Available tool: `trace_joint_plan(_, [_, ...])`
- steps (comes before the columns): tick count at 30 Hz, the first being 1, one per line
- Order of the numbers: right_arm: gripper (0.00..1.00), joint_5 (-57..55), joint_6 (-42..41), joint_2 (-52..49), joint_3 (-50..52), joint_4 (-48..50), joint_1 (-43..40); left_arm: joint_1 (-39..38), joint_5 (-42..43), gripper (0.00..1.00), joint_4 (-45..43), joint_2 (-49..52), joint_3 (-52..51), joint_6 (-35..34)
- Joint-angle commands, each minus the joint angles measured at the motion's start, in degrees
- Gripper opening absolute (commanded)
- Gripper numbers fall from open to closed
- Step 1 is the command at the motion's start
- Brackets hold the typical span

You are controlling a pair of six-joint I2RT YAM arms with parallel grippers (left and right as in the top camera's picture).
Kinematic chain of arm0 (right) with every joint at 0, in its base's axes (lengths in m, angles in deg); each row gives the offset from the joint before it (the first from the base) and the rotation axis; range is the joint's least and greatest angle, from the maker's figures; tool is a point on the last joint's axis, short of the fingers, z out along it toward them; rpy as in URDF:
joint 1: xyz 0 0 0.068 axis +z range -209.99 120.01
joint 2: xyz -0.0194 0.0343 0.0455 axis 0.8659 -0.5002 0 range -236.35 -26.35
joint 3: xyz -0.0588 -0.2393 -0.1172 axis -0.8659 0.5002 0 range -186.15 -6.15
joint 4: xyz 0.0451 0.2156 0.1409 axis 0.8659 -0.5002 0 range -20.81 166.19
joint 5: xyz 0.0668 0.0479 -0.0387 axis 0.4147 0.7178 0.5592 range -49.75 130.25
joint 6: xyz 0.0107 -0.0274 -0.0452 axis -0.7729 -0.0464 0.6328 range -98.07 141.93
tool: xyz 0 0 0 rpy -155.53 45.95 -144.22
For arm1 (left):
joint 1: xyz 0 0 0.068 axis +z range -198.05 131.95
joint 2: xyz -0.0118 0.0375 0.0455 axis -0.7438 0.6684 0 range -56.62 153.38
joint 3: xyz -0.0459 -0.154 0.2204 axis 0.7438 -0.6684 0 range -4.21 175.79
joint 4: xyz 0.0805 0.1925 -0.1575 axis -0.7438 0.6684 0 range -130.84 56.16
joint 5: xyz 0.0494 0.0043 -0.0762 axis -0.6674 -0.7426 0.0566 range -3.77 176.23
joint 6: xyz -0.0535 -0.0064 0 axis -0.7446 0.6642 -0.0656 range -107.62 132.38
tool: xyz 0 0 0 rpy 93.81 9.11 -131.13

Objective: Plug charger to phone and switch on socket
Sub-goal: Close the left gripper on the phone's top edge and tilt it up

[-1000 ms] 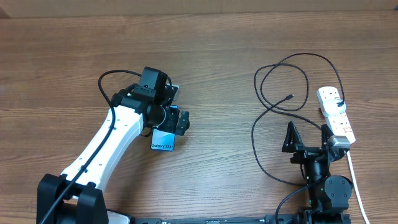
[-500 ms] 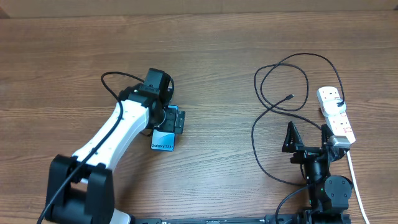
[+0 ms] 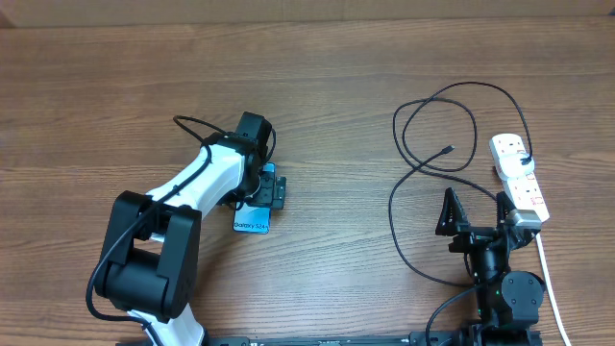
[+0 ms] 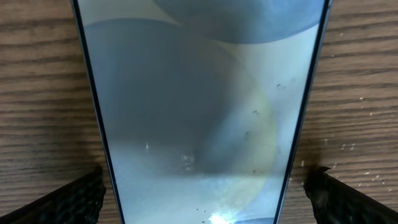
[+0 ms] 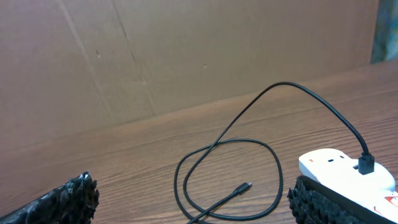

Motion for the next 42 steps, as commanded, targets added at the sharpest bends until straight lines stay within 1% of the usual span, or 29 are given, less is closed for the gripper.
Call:
trace_joint_plan(1, [1.00,0.02,0.50,0.50,0.61,0.37,-0.26,0.11,-1.16,0.99,-0.42,1.38,0.59,-1.29])
trace_joint_plan(11, [1.00,0.02,0.48,0.50,0.61,0.35,-0.26,0.09,-3.15,1.00,-0.83,1.38,0.59,-0.48])
trace_joint_plan(18, [1.00,0.02,0.48,0.50,0.61,0.37,-0.26,0.09,-3.13,0.99,-0.79,1.38,0.59,-2.27])
trace_joint_plan(22, [1.00,0.02,0.48,0.50,0.61,0.37,-0.26,0.09,-3.13,0.90,-0.35,1.38,0.59,-2.58])
trace_joint_plan(24, [1.00,0.02,0.48,0.50,0.61,0.37,-0.26,0.09,-3.13,0.86,0.20,1.38,0.59,-4.55])
trace_joint_plan(26, [1.00,0.02,0.50,0.50,0.61,0.37,-0.26,0.09,-3.13,0.79,0.37,1.38,0.59,-5.77])
trace_joint_plan(29, [1.00,0.02,0.48,0.50,0.61,0.37,-0.26,0.09,-3.13,0.72,0.90,1.38,0.59,-8.44])
trace_joint_plan(35, [1.00,0.02,0.48,0.50,0.61,0.37,-0.26,0.09,-3.13,0.68,1.79,1.38,0.59,-13.11])
trace_joint_plan(38, [1.00,0.02,0.50,0.50,0.61,0.37,-0.26,0.09,-2.95,0.69,1.73,1.38,0.59,-14.23])
trace_joint_plan(39, [1.00,0.02,0.48,0.50,0.61,0.37,-0.26,0.09,-2.97,0.72,1.66,1.38,0.59,-14.21])
trace_joint_plan(41, [1.00,0.02,0.48,0.50,0.61,0.35,-0.26,0.09,-3.04,0.84,1.53,1.38,0.59,-14.19])
trace_joint_plan(42, [1.00,0.02,0.48,0.50,0.61,0.37,-0.26,0.09,-3.15,0.86,1.51,1.38,0.59,-14.19])
